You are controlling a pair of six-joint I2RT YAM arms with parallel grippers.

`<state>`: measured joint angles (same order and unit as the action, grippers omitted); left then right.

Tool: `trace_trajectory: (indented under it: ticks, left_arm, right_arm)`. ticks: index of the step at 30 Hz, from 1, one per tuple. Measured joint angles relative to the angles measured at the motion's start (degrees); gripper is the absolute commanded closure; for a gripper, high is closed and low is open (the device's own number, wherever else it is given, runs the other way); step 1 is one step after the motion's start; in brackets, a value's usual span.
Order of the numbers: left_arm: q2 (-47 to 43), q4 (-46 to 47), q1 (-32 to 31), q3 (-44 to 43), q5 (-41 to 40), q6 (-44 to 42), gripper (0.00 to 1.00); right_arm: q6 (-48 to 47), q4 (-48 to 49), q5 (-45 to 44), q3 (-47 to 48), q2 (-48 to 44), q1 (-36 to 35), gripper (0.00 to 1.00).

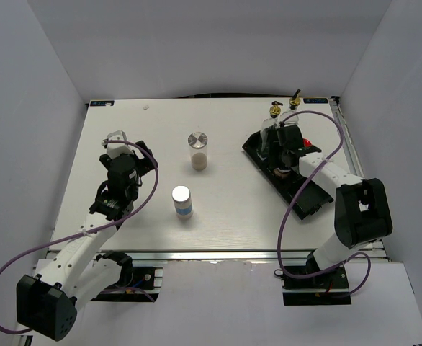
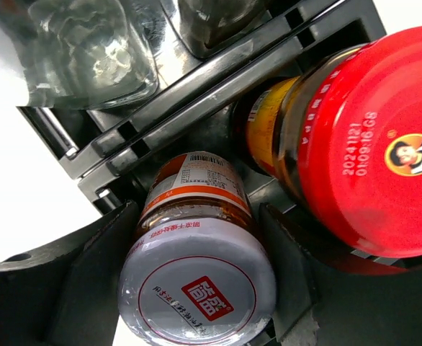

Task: Organize the condiment bottles

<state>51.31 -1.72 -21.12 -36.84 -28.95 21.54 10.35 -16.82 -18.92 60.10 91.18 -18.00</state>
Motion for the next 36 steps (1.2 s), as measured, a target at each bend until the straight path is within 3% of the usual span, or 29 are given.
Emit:
trace_trajectory:
  ticks: [3, 10, 17, 23, 28, 36]
  left_arm:
    - [0.0, 0.0, 0.0, 0.0, 0.0, 0.0, 0.02]
    - [0.0, 0.0, 0.0, 0.0, 0.0, 0.0, 0.02]
    - [0.0, 0.0, 0.0, 0.0, 0.0, 0.0, 0.02]
    - [0.8, 0.3, 0.0, 0.0, 1.2, 0.0, 0.02]
    - [1.3, 0.3, 0.0, 0.0, 2.2, 0.2, 0.02]
    - [1.0, 0.2, 0.0, 0.0, 2.8, 0.6, 0.02]
  right_arm:
    - [0.6, -0.2, 0.4, 0.0, 0.0, 0.0, 0.11]
    - [1.4, -2.4, 0.1, 1.1, -1.5, 0.0, 0.1]
    - [0.7, -6.6, 1.0, 3.5, -10.7, -1.3, 0.11]
    - [-5.2, -6.9, 2.3, 7.2, -17.2, -14.9, 0.11]
    - [-10.1, -4.5, 8.4, 13.6, -8.9, -23.1, 0.11]
    - [-12.6, -2.6, 13.1, 33.1, 18.4, -24.8, 0.11]
